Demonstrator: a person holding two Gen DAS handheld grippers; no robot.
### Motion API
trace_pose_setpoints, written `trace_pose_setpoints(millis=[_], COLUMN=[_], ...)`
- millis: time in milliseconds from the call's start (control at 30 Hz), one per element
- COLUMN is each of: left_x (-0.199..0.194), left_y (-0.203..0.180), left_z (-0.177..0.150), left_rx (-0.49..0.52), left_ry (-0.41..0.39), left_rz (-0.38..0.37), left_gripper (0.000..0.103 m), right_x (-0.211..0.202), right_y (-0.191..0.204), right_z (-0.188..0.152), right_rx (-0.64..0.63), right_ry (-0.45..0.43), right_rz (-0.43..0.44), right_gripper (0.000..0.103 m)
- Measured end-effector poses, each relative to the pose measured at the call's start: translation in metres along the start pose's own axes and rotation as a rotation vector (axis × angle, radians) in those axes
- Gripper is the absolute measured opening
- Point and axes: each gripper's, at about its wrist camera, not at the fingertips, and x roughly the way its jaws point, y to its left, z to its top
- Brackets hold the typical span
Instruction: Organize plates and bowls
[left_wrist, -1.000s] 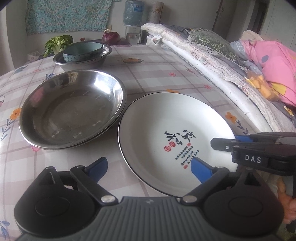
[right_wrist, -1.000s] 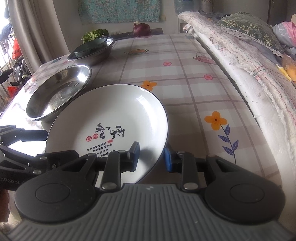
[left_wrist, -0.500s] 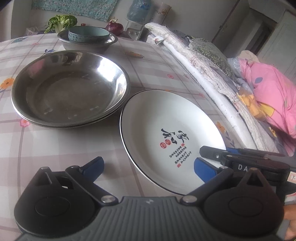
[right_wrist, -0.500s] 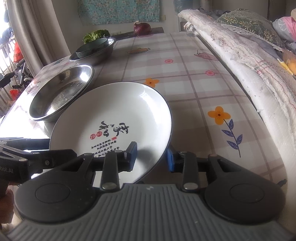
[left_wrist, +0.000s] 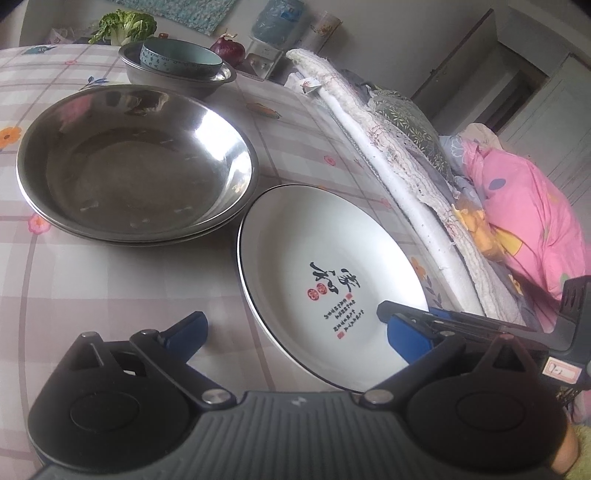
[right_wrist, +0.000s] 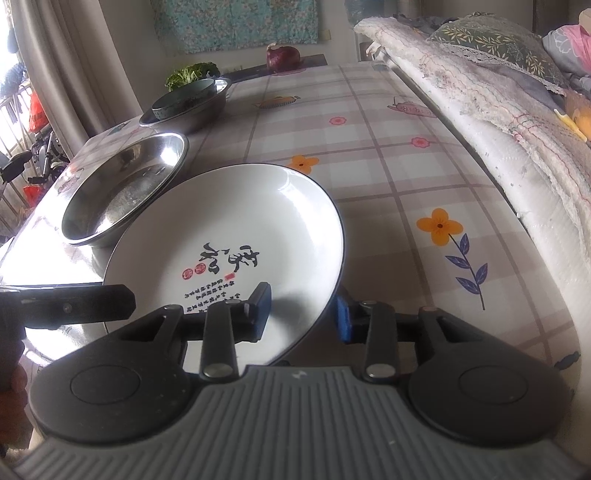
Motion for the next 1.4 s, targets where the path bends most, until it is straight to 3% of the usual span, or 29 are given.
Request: trace_pose_setpoints(millis=[167, 533, 800, 867, 1400], left_x=[0.001, 0.001, 0.005, 0.004, -0.009], left_y=[-0.006, -0.025, -0.028, -0.026, -0.033], left_z=[-0.002, -0.004, -0.004, -0.003, -0.01], left_rx=[0.032, 0.192, 0.22, 0.205, 0.204], left_ry=[-0.006, -0.072, -0.058, -0.058, -0.026], left_rz=[0.035, 0.129, 0.182, 0.186, 0.203], left_gripper=[0.1, 0.078, 0.047, 0.044, 0.042], right_x=[0.0, 0.001, 0.004, 0.004, 0.007], right_y=[-0.001, -0.008, -0.01, -0.012, -0.028], right_z=[0.001, 0.01, 0.012, 0.012, 0.012], right_rx=[0.006, 0.029, 0.04, 0.045, 0.105], right_ry=[-0.001, -0.036, -0.045, -0.045, -0.048], right_rz=[0.003, -0.008, -0.013, -0.012, 0.064], right_gripper=[0.035, 0.034, 0.021, 0.018, 0.016])
